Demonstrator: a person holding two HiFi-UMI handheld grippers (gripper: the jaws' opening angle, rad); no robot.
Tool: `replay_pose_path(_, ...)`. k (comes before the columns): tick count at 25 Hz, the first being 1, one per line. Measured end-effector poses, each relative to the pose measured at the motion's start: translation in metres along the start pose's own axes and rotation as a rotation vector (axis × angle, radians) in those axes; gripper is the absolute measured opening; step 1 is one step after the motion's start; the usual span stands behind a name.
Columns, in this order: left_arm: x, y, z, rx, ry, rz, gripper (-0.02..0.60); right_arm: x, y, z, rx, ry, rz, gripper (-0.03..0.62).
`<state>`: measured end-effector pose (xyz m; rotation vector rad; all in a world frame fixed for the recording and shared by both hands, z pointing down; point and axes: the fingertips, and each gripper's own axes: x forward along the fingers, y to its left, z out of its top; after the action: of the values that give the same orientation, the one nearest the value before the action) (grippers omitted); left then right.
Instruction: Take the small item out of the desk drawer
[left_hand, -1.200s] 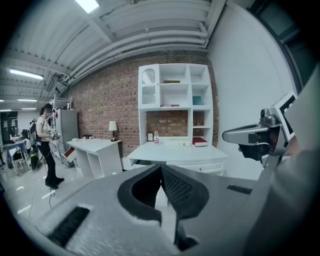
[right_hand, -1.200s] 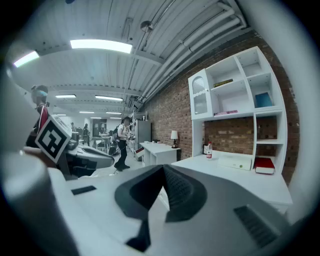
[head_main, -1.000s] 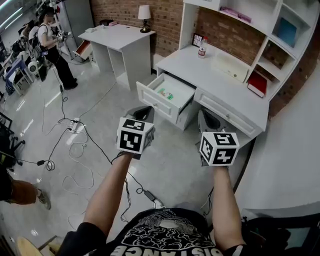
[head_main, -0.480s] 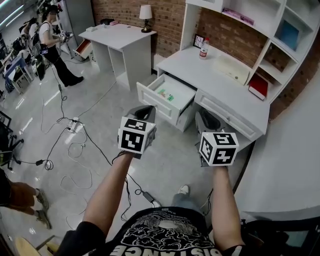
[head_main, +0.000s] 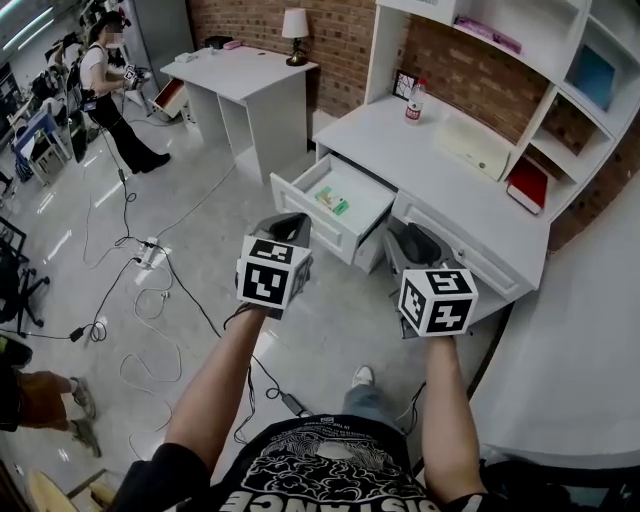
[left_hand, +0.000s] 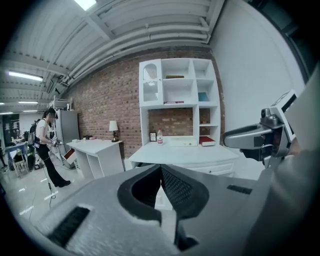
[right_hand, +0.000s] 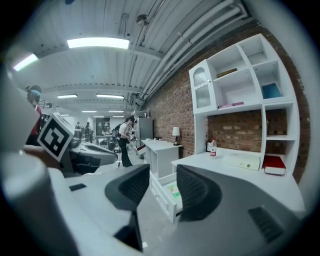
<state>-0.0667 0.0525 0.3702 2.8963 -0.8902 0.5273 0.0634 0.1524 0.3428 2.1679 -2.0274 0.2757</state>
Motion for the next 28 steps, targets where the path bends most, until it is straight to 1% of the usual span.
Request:
replay_pose_path(6, 0.057, 0.008, 0.021, -0.006, 0.008, 0.035, 0.005, 0.046, -0.045, 0.004, 0.004, 0.028, 0.041, 0.215)
replay_pose_path(9, 0.081, 0.013, 0.029, -0.011, 0.012, 0.065, 0.005, 0.069, -0.063, 0.004, 0.002, 0.047, 0.083, 0.238)
replay_pose_path(13, 0.107, 0.015, 0.034, -0.036, 0.032, 0.105, 0.005, 0.094, -0.086, 0.003, -0.004, 0.063, 0.13, 0.273)
replay_pose_path(20, 0.132, 0.024, 0.042, -0.073, 0.04, 0.187, 0.005, 0.128, -0.115, 0.01, 0.006, 0.069, 0.202, 0.295)
replay_pose_path(23, 0.139, 0.029, 0.044, -0.082, 0.042, 0.224, 0.005, 0.141, -0.122, 0.01, -0.005, 0.077, 0.235, 0.318)
replay_pose_path(28, 0.147, 0.036, 0.043, -0.098, 0.05, 0.284, 0.005, 0.163, -0.126, 0.009, -0.019, 0.091, 0.304, 0.331)
